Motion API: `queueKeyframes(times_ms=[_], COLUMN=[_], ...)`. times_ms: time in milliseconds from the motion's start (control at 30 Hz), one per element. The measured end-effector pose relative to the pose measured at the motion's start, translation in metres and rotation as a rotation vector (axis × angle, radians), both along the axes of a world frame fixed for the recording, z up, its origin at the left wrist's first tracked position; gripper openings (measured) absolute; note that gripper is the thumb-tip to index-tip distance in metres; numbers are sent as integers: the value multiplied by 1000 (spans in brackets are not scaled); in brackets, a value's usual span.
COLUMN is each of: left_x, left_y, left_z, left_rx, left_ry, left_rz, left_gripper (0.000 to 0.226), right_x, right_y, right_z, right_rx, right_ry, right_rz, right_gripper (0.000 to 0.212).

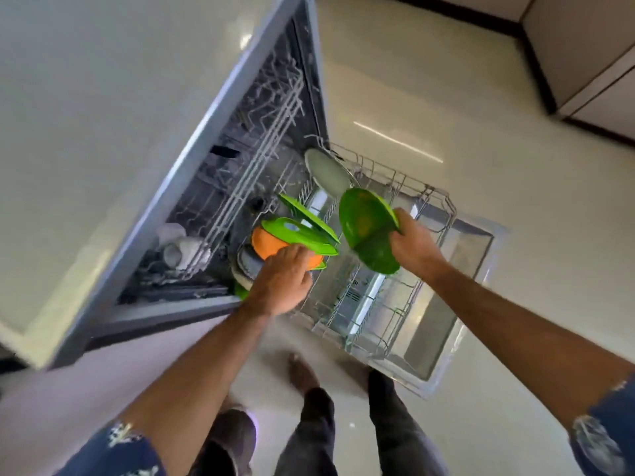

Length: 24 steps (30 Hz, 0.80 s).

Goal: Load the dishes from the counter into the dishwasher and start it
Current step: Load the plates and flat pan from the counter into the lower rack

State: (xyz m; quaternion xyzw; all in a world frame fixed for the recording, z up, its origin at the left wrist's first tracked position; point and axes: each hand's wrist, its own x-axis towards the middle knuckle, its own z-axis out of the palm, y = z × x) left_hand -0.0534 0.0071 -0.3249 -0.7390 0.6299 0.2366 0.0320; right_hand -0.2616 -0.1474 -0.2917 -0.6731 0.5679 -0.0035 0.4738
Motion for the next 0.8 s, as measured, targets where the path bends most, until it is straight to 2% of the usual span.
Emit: queueKeyframes(times_ms=[167, 367, 667, 800], left_x=[28, 67, 89, 91], left_y=[-70, -97, -88, -83], left_z=[-105, -184, -207, -209], left_rx=[47, 41, -11, -35], left_ry=[-144, -321, -360, -380], left_rz=[-66, -115, -150, -157], left_gripper=[54, 65, 64, 64], right_x=[43, 105, 188, 210], right_y=[-37, -55, -73, -90], right_z=[-96, -165, -210, -222], right_rx=[-386, -573, -582, -520], right_ry=[101, 24, 81, 169], right_rz=[295, 403, 377, 424], right_gripper=[34, 37, 35, 50])
